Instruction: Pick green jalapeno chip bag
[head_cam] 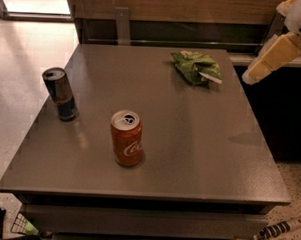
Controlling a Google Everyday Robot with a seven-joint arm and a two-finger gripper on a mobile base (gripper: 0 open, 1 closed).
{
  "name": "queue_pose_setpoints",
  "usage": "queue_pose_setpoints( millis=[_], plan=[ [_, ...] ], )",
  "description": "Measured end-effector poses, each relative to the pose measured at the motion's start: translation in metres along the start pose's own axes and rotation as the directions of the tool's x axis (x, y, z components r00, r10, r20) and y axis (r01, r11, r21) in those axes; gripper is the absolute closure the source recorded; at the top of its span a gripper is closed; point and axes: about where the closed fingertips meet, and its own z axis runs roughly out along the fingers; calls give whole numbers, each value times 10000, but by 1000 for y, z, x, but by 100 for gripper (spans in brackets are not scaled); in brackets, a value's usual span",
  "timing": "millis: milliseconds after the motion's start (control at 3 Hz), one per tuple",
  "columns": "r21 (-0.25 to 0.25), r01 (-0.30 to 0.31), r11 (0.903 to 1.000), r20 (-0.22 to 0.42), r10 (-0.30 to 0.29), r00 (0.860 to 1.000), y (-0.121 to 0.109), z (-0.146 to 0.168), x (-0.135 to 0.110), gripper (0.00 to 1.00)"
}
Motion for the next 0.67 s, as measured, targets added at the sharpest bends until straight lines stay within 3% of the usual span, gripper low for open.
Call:
queue_pose_setpoints(
  millis=[333, 667],
  plan=[
    [606, -1070, 9924, 1582, 963, 9827, -52, 34, -22, 0],
    [748, -2172, 9733, 2445, 1932, 9502, -86, 70, -40, 0]
  ],
)
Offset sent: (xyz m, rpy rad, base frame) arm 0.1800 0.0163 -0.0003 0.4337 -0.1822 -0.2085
